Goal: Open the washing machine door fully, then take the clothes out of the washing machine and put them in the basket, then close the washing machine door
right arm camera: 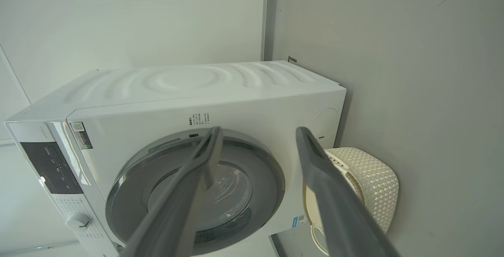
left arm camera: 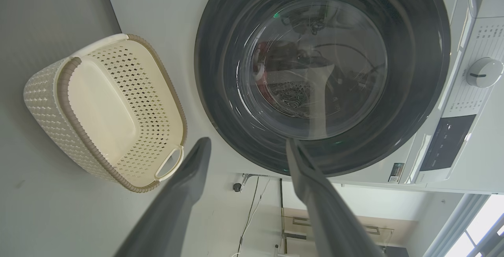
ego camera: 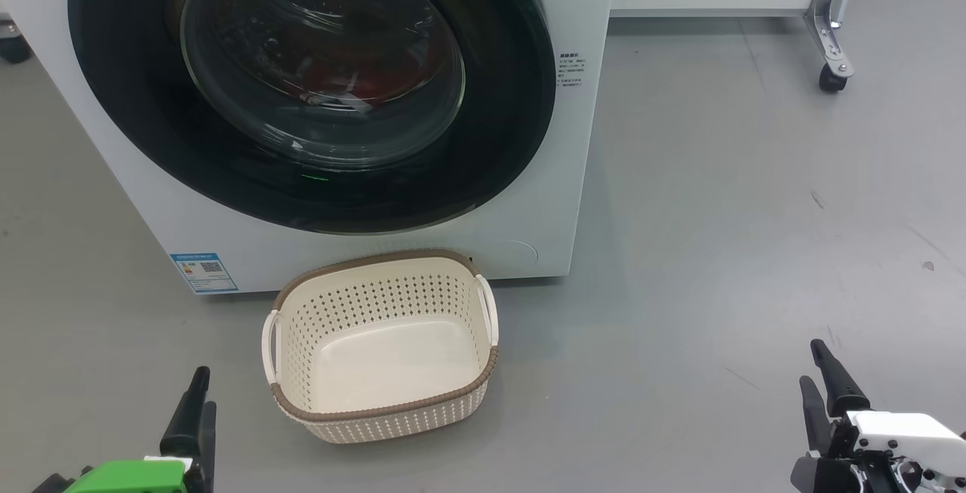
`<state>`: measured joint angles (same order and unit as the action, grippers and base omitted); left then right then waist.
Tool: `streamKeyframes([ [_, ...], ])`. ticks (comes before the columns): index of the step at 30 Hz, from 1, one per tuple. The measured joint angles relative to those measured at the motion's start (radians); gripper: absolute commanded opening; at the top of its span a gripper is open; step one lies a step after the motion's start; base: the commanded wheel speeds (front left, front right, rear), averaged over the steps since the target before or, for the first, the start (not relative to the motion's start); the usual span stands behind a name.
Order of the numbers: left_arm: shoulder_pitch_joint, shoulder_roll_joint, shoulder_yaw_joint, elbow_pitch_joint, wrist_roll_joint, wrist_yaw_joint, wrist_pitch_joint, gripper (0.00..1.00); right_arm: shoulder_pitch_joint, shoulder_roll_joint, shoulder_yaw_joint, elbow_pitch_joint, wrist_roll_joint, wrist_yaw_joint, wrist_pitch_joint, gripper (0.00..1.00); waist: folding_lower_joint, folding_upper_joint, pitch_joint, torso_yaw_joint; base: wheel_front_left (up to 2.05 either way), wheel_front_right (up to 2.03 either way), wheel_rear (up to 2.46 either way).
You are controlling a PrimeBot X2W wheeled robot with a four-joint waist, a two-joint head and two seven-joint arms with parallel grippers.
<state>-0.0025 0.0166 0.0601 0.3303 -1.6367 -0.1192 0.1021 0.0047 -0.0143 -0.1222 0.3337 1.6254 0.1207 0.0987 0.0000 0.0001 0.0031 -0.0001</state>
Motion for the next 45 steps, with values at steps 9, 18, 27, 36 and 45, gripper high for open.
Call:
streamKeyframes([
  [9, -0.003, 0.0, -0.003, -0.015, 0.002, 0.0, -0.025, 1.0, -0.001, -0.002, 0.001, -0.003, -0.027, 0.0, -0.022, 1.0, 0.0001, 0.0, 0.001, 0.0, 0.0, 0.0, 0.0],
  [18, -0.018, 0.002, -0.022, -0.038, 0.063, 0.0, -0.062, 1.0, -0.009, -0.026, 0.019, -0.011, -0.093, 0.0, -0.057, 1.0, 0.0001, 0.0, 0.002, 0.001, 0.0, 0.0, 0.0],
  [27, -0.028, 0.027, -0.044, -0.053, 0.167, 0.0, -0.096, 1.0, -0.018, -0.058, 0.054, -0.016, -0.192, 0.0, -0.088, 1.0, 0.0001, 0.0, 0.002, 0.003, 0.0, 0.0, 0.0],
  [36, -0.031, 0.062, -0.081, -0.058, 0.334, 0.0, -0.128, 1.0, -0.028, -0.094, 0.091, -0.016, -0.336, 0.0, -0.122, 1.0, 0.0001, 0.0, -0.001, 0.007, 0.0, 0.0, 0.0],
  [45, -0.053, 0.074, -0.113, -0.088, 0.52, 0.014, -0.157, 1.0, -0.038, -0.128, 0.135, -0.021, -0.51, -0.011, -0.154, 1.0, 0.0001, 0.0, -0.006, 0.01, 0.0, 0.0, 0.0],
])
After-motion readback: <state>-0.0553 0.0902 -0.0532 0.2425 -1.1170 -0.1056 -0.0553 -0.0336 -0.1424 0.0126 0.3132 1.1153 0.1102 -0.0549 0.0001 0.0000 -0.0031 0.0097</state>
